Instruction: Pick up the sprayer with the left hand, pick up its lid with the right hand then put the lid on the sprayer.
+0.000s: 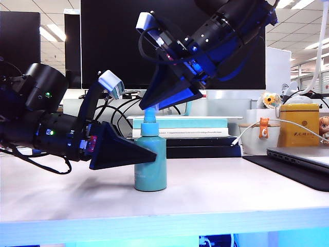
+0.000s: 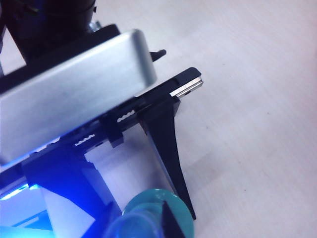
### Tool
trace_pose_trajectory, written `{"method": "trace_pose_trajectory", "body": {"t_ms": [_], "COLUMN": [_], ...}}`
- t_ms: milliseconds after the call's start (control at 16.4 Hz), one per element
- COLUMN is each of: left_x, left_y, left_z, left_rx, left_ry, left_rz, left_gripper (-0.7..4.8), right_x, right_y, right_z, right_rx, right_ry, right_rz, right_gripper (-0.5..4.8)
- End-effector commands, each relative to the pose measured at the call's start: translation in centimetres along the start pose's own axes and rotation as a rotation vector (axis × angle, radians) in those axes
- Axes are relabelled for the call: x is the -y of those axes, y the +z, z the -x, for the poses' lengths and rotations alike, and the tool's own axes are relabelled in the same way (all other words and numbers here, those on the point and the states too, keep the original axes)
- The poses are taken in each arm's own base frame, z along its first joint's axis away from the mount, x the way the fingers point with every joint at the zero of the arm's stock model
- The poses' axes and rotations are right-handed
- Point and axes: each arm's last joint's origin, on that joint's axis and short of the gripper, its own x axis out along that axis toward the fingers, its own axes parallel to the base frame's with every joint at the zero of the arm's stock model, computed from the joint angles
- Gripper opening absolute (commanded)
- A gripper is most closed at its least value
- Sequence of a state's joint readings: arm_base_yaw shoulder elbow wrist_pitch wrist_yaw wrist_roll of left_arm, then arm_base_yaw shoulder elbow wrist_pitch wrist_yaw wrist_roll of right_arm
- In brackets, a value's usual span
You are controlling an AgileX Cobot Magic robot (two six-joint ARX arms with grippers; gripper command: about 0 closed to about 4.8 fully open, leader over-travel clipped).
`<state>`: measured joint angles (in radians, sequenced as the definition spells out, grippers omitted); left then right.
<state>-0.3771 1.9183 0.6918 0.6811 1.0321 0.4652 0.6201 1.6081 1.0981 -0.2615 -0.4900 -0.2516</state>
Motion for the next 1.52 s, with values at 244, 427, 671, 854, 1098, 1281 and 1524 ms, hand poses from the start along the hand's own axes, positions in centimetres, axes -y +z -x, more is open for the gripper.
{"method": "trace_pose_trajectory", "body": {"t_ms": [244, 427, 671, 854, 1098, 1281, 1524], "left_x": [0.3, 0.3, 0.1, -0.1, -0.2, 0.5, 3.5], "left_y": [-1.1, -1.1, -1.0, -0.8, 0.7, 3.8, 6.4], "left_z": [0.0, 0.0, 0.0, 0.0, 0.3, 2.6, 6.5], "left_rx": [-0.065, -0.063, -0.066, -0.066, -0.018, -0.086, -0.365], "left_ry": [0.026, 0.023, 0.063, 0.096, 0.116, 0.197, 0.323], "left_rz": [0.075, 0.074, 0.051, 0.038, 0.089, 0.072, 0.012], "left_gripper": [1.52, 1.52, 2.51, 4.79, 4.79, 4.79, 4.79], "right_x": [0.0, 0.2, 0.7, 1.0, 1.0, 0.3, -0.5], "right_y": [0.2, 0.5, 1.4, 2.3, 3.4, 2.9, 2.0], "right_z": [0.1, 0.1, 0.9, 4.1, 10.2, 15.1, 18.6], "right_rx": [0.01, 0.033, 0.118, 0.188, 0.329, 0.36, 0.416], "right_ry": [-0.008, -0.032, -0.099, -0.169, -0.294, -0.435, -0.513], "right_rz": [0.018, 0.029, 0.016, 0.017, -0.015, -0.052, -0.088], "right_gripper": [2.08, 3.74, 4.79, 4.79, 4.79, 4.79, 4.79]}}
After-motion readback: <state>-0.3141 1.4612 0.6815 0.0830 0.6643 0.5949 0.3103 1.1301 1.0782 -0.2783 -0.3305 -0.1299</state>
